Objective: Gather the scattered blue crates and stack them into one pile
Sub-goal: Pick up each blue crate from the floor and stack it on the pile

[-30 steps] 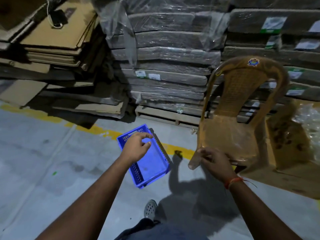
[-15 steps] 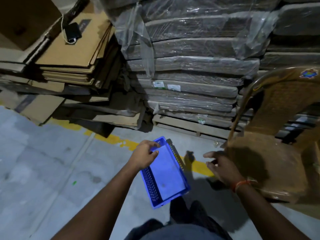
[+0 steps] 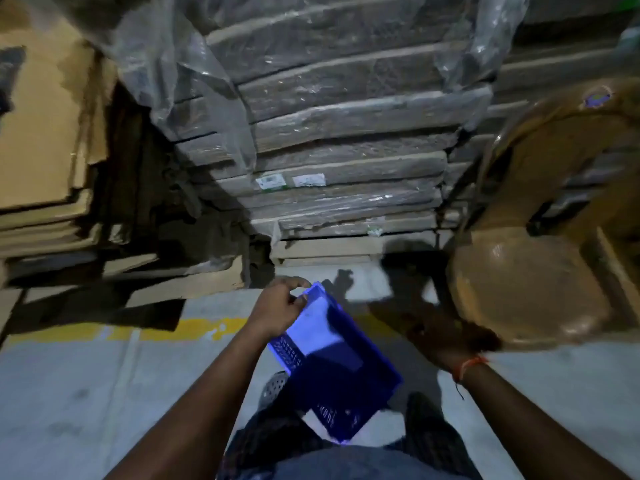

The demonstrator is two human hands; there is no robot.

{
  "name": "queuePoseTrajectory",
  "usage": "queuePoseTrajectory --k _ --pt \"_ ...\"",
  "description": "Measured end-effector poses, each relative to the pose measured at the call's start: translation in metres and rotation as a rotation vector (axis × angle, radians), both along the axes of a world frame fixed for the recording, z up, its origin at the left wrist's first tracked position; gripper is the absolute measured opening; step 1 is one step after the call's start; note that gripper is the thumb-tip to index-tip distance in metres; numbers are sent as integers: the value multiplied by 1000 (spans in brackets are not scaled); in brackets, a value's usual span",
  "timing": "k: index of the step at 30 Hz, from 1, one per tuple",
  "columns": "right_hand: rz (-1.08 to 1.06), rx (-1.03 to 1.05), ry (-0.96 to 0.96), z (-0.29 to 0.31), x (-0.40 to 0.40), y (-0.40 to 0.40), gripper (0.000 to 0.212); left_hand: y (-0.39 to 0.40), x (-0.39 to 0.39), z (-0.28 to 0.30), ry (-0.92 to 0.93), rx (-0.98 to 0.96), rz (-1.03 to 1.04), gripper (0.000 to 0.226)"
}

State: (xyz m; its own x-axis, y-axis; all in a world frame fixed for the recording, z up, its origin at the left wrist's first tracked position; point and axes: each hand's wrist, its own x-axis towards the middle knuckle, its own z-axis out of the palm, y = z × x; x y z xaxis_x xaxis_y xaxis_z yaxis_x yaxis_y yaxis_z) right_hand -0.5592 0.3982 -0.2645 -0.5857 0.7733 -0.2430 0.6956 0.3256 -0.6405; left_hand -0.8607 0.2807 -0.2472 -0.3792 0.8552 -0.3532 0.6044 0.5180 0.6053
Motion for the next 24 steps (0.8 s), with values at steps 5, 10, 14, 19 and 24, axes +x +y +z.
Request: queuePoseTrajectory --k 5,10,14,19,24 --pt "-496 -269 -16 -40 -21 -85 28 0 -56 -56 -50 -113 -280 33" --pt "-649 -383 -177 -57 -47 -169 31 5 -71 -98 -57 -135 -464 34" --pt "-776 -337 -134 -102 -50 -214 33 6 -69 -154 -45 -180 -475 33" --pt "-869 -333 -182 -211 -55 -233 32 -3 -74 -256 -8 -233 -489 34" --pt "-916 -288 -198 -341 -66 -240 32 -10 -95 -375 83 -201 -500 37"
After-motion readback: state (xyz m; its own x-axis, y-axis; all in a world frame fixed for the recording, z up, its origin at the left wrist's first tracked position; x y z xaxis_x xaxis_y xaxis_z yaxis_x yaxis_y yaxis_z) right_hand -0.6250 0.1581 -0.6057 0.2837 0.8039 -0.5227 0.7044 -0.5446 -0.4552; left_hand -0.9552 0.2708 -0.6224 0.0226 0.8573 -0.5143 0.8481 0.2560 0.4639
